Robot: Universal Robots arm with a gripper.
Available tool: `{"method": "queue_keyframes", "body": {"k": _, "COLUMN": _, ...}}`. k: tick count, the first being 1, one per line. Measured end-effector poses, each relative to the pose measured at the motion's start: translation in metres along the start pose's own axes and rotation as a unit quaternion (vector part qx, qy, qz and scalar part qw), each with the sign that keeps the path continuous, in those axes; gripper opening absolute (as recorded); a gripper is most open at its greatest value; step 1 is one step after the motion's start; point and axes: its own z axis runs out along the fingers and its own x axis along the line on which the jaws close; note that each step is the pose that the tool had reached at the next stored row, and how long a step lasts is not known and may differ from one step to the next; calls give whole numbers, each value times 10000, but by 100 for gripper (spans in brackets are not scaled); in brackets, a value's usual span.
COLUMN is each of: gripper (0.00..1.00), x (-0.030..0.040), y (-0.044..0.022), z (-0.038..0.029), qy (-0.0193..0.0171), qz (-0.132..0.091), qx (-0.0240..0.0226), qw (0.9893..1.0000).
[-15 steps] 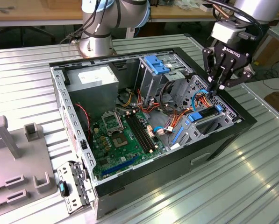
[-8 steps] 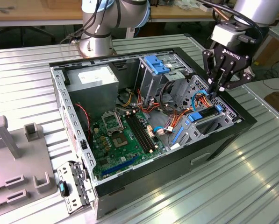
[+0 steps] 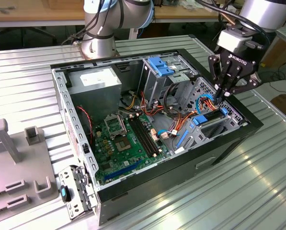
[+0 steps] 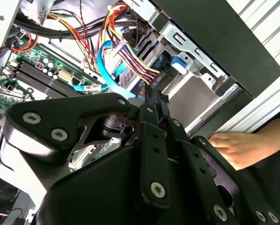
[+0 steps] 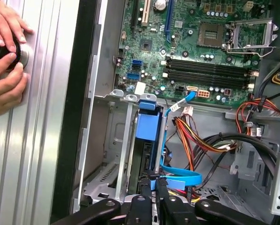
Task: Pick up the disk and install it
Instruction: 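Insert the second disk wire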
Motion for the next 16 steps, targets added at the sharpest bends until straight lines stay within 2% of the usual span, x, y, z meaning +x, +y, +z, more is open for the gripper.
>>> {"method": "queue_keyframes", "body": {"k": 1, "gripper": 16, "x": 18, "y": 3, "z": 8, "qy": -6, "qz": 0, "qx": 1, "qw": 10000}}
{"method": "queue_keyframes", "body": {"k": 2, "gripper": 16, "x": 36, "y": 6, "z": 15, "qy": -36, "qz": 1, "qx": 6, "qw": 10000}}
{"method": "queue_keyframes", "body": {"k": 3, "gripper": 16, "x": 53, "y": 8, "z": 21, "qy": -99, "qz": 4, "qx": 15, "qw": 10000}}
{"method": "queue_keyframes", "body": {"k": 5, "gripper": 16, "x": 87, "y": 14, "z": 45, "qy": -150, "qz": 55, "qx": 17, "qw": 9999}}
{"method": "queue_keyframes", "body": {"k": 9, "gripper": 16, "x": 109, "y": 19, "z": 93, "qy": -151, "qz": 222, "qx": -3, "qw": 9996}}
{"method": "queue_keyframes", "body": {"k": 13, "gripper": 16, "x": 104, "y": 19, "z": 131, "qy": -147, "qz": 583, "qx": -42, "qw": 9982}}
{"method": "queue_keyframes", "body": {"k": 16, "gripper": 16, "x": 107, "y": 20, "z": 146, "qy": -147, "qz": 667, "qx": -51, "qw": 9977}}
